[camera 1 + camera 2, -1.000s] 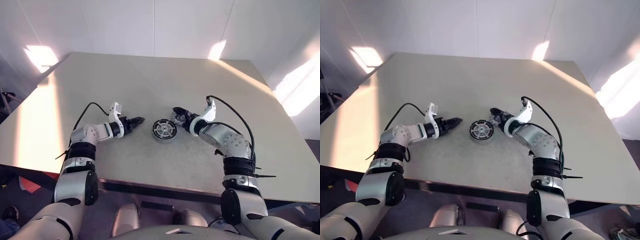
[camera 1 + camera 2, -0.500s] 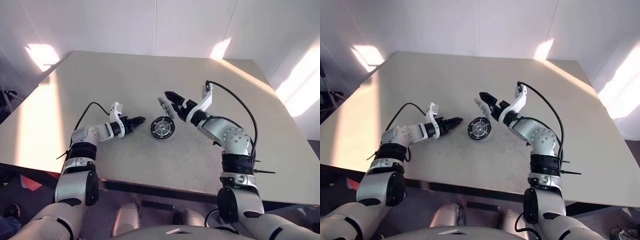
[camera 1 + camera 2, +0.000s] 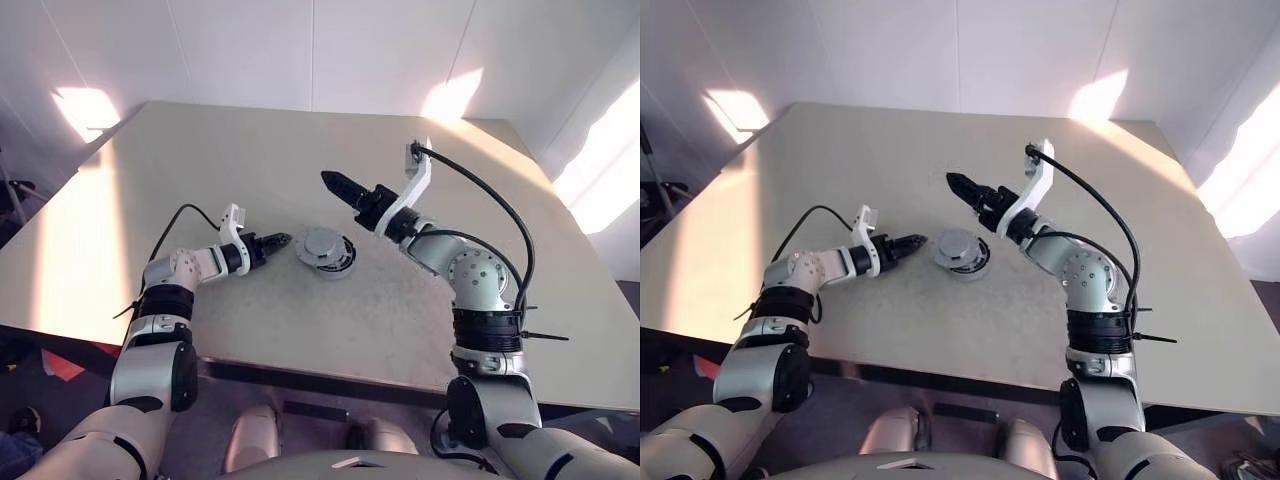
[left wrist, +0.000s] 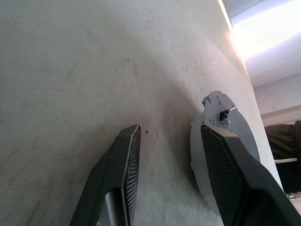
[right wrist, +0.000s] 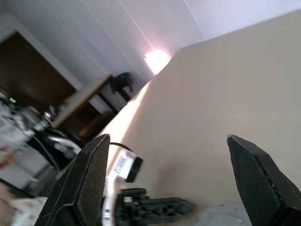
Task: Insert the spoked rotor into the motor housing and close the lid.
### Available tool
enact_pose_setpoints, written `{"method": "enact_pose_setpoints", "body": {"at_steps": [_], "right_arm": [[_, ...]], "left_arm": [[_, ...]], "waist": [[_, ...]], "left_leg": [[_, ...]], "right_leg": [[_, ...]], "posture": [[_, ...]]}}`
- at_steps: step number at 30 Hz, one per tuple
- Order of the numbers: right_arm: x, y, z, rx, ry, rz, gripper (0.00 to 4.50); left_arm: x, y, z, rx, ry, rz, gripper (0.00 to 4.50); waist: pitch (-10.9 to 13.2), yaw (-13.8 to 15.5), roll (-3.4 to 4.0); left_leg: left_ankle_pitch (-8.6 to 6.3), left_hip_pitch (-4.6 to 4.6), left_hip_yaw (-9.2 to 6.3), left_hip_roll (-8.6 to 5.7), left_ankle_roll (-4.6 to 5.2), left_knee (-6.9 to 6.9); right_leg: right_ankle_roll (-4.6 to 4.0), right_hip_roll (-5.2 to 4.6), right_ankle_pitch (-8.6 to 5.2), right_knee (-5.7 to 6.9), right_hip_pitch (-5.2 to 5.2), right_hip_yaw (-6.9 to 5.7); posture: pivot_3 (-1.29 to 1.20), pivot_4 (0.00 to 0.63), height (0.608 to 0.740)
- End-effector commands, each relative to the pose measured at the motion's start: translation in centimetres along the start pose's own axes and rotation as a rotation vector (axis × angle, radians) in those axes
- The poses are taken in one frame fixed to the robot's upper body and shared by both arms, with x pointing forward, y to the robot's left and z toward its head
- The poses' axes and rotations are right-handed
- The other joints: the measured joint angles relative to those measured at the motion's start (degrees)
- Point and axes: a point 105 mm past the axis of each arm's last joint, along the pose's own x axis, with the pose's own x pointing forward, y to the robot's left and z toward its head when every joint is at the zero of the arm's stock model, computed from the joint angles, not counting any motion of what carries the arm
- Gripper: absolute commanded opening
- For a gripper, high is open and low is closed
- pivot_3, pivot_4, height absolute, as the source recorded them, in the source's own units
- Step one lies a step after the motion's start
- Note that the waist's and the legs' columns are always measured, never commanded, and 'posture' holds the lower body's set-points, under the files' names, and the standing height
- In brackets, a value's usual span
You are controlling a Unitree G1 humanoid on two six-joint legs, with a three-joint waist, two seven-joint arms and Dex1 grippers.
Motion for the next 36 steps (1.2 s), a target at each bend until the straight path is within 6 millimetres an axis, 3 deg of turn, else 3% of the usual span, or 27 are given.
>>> {"method": "enact_pose_setpoints", "body": {"at_steps": [1,3,9,20,31,34,36], "right_arm": [[0.1,1.0,-0.4,-0.306,0.007,0.038,4.46],[0.0,1.3,-1.8,-0.442,0.06,0.081,4.46],[0.3,0.5,-4.3,-0.586,0.145,0.129,4.46],[1.0,-2.7,-7.9,-0.628,0.277,0.079,4.46],[0.9,-3.7,-10.0,-0.632,0.341,0.061,4.46],[0.8,-3.9,-10.1,-0.636,0.344,0.056,3.87],[0.6,-4.1,-10.0,-0.652,0.352,0.049,3.21]], "left_arm": [[-0.2,0.0,0.4,0.023,-0.006,0.004,2.2],[-0.3,-0.3,0.6,0.028,-0.013,-0.019,2.2],[-0.7,-1.5,1.4,0.114,-0.034,-0.082,2.2],[-2.1,-3.0,1.6,0.201,-0.055,-0.166,2.2],[-2.3,-2.7,1.9,0.206,-0.067,-0.142,2.2],[-2.4,-2.4,1.9,0.203,-0.07,-0.128,2.2],[-2.5,-2.2,2.0,0.2,-0.074,-0.117,2.2]], "waist": [[0.0,0.0,0.0],[0.0,0.0,-0.01],[0.0,-0.2,-0.03],[0.1,-0.6,-0.07],[0.1,-0.7,-0.08],[0.1,-0.7,-0.08],[0.1,-0.7,-0.08]], "left_leg": [[0.0,0.0,0.0,0.0,0.0,0.0],[0.0,-0.01,0.0,-0.01,0.0,0.0],[-0.05,-0.11,0.0,0.01,0.09,0.02],[-0.17,-0.31,0.0,0.01,0.32,0.18],[-0.18,-0.28,0.01,0.03,0.36,0.29],[-0.18,-0.23,0.01,0.03,0.36,0.3],[-0.18,-0.2,0.01,0.04,0.36,0.3]], "right_leg": [[0.0,0.0,0.0,0.0,0.0,0.0],[0.01,0.0,0.0,0.0,0.0,0.0],[-0.38,0.01,0.21,0.0,-0.11,0.0],[-0.48,0.0,0.21,0.01,-0.23,0.0],[-0.5,0.0,0.22,0.08,-0.2,0.0],[-0.5,0.0,0.22,0.09,-0.14,0.0],[-0.5,0.0,0.22,0.09,-0.11,0.0]], "posture": [[0.0,0.0,0.74],[0.0,0.0,0.74],[0.0,0.0,0.74],[0.0,0.0,0.74],[0.0,0.0,0.74],[0.0,0.0,0.74],[0.0,0.0,0.74]]}}
